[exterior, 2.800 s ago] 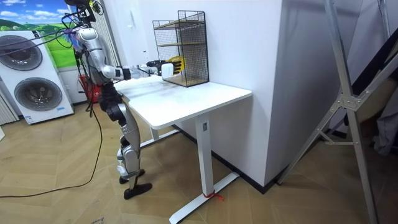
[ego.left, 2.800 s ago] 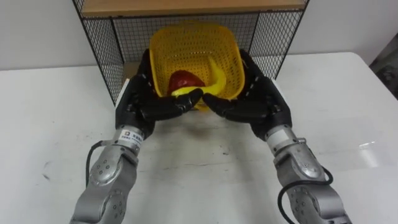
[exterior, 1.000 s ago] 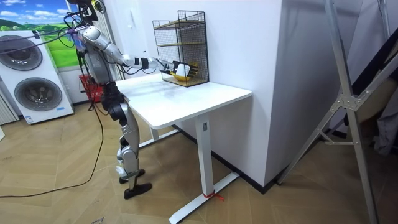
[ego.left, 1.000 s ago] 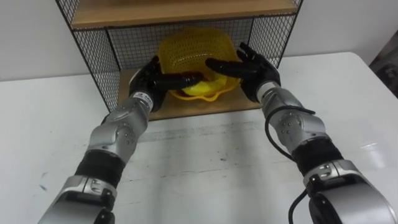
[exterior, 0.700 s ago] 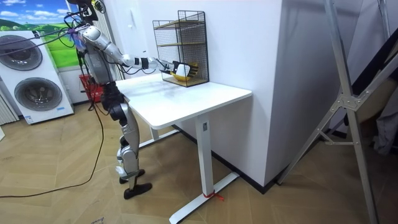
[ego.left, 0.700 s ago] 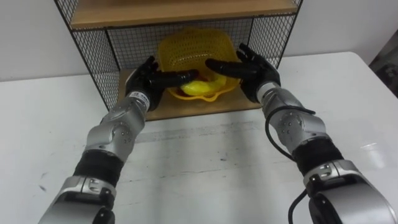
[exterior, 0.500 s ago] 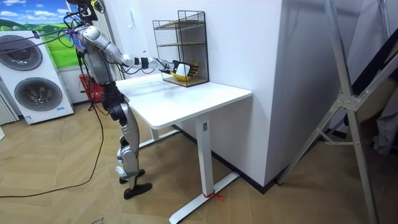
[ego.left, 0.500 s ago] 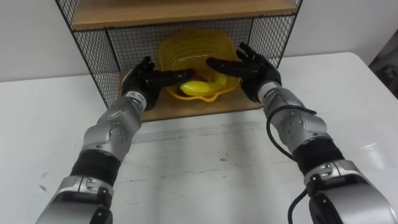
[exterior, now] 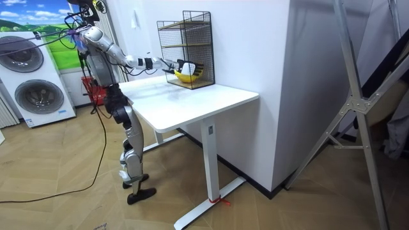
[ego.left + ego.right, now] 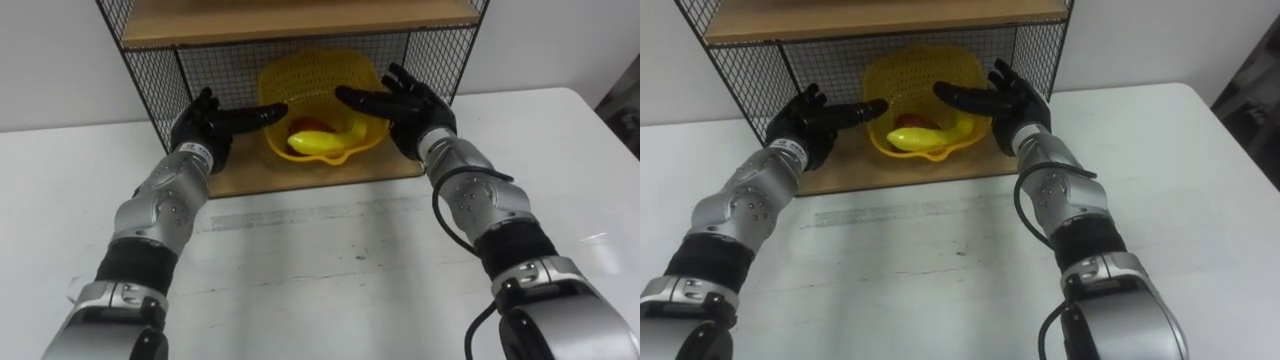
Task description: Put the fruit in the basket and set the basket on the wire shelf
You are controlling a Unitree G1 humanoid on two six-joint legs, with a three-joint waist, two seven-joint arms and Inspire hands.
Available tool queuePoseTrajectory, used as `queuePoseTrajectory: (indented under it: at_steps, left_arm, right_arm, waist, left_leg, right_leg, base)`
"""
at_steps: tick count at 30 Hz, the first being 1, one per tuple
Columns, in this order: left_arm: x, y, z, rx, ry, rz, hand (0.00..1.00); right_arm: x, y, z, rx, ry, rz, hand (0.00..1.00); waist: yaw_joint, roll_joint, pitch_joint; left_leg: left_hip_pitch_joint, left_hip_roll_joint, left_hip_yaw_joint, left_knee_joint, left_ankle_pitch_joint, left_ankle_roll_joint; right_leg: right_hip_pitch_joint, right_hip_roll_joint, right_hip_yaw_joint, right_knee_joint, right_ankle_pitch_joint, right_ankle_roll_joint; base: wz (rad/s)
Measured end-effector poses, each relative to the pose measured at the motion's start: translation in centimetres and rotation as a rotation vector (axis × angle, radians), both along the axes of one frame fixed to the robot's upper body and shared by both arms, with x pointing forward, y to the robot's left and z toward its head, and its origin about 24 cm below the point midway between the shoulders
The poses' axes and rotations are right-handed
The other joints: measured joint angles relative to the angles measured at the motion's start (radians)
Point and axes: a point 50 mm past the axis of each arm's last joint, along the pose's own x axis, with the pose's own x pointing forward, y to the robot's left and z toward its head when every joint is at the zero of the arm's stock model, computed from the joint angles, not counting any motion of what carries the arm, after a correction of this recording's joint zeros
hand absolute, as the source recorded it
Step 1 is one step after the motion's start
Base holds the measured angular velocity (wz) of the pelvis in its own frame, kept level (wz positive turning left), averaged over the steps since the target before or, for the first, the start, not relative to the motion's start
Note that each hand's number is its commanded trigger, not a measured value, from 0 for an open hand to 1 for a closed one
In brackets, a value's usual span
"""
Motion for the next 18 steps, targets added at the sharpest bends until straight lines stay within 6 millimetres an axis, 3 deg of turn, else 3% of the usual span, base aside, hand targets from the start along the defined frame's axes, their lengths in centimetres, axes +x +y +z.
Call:
queuePoseTrajectory:
  at_steps: [4,9,13,16,18]
  left_arm:
    - [0.1,-0.2,0.6,0.004,-0.021,0.008,0.00]
    - [0.1,-0.3,0.6,0.010,-0.018,0.019,0.00]
    - [0.3,-0.5,1.8,0.010,-0.067,0.017,0.00]
    - [0.3,-0.6,2.4,0.009,-0.103,0.017,0.00]
    - [-0.2,-0.5,2.7,0.009,-0.134,0.017,0.00]
  right_arm:
    - [0.1,-0.6,0.4,-0.023,-0.021,0.003,0.00]
    - [0.2,-0.5,1.0,-0.076,-0.050,0.010,0.00]
    - [0.2,-0.6,1.6,-0.086,-0.078,0.006,0.00]
    - [-0.3,-0.7,1.6,-0.133,-0.105,0.013,0.00]
    - [-1.1,-0.8,1.9,-0.165,-0.153,0.019,0.00]
  waist:
    - [0.001,-0.003,-0.0102]
    - [0.002,-0.007,-0.0127]
    - [0.008,-0.011,-0.0142]
    - [0.014,-0.026,-0.0200]
    - [0.016,-0.036,-0.0197]
  left_leg:
    - [0.003,0.000,-0.011,0.000,0.000,0.000]
    - [0.003,0.000,-0.011,-0.002,0.002,-0.002]
    - [0.002,0.000,-0.009,-0.002,0.004,-0.003]
    - [0.015,0.000,-0.008,-0.017,0.009,-0.006]
    - [0.019,0.001,-0.008,-0.026,0.012,-0.008]
  right_leg:
    - [0.006,0.000,-0.008,0.000,0.000,0.000]
    - [0.006,0.000,-0.009,0.000,0.000,0.000]
    - [0.003,-0.001,-0.009,0.000,0.000,-0.001]
    - [0.007,0.001,-0.007,0.000,0.000,-0.001]
    - [0.006,0.002,-0.006,0.001,0.000,-0.001]
  base:
    - [0.07]
    - [0.00]
    - [0.00]
    - [-0.03]
    - [-0.04]
